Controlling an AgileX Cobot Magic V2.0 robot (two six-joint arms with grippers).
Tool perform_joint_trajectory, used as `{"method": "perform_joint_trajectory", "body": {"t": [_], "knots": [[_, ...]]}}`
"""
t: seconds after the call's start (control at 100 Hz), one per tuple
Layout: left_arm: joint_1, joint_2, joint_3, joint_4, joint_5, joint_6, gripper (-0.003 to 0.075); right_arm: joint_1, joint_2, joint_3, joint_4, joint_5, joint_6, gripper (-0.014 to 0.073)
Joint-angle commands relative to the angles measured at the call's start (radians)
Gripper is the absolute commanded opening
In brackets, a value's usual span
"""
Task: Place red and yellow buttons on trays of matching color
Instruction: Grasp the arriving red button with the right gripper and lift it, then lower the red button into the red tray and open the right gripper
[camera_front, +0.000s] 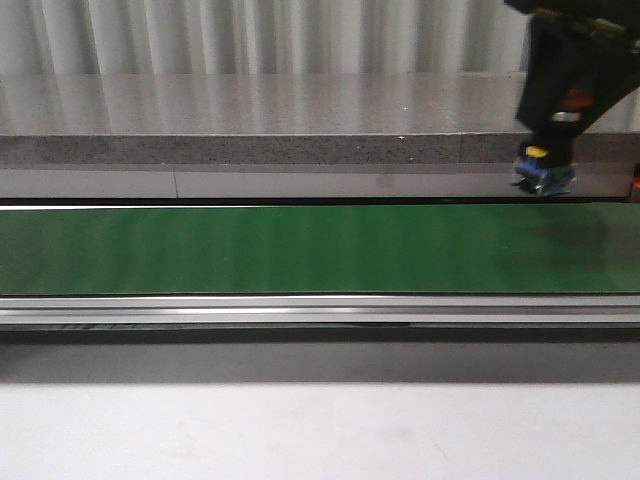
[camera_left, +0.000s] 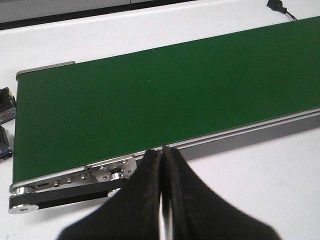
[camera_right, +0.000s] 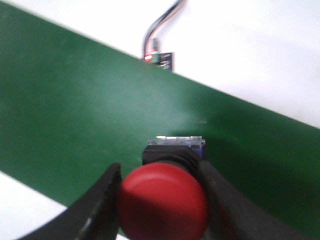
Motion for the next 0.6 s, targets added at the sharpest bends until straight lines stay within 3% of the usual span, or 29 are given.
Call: {"method": "perform_joint_trajectory", "body": {"t": [0.0,0.27,0.59], "knots": [[-0.009,-0.001,-0.026,-0.01,-0.071,0.0,-0.002,-0.083,-0.064,-0.036,0.018,-0.042,0.05,0.0109],[-0.009,-0.001,-0.026,-0.01,-0.071,0.0,-0.002,-0.322,-0.069,-0.036,0.018,-0.062,0.053,0.0109],[-0.009,-0.001,-0.026,-0.01,-0.071,0.0,-0.002,-0.492,-0.045,-0.036,0.017,-0.108,0.053,0.0109]]}}
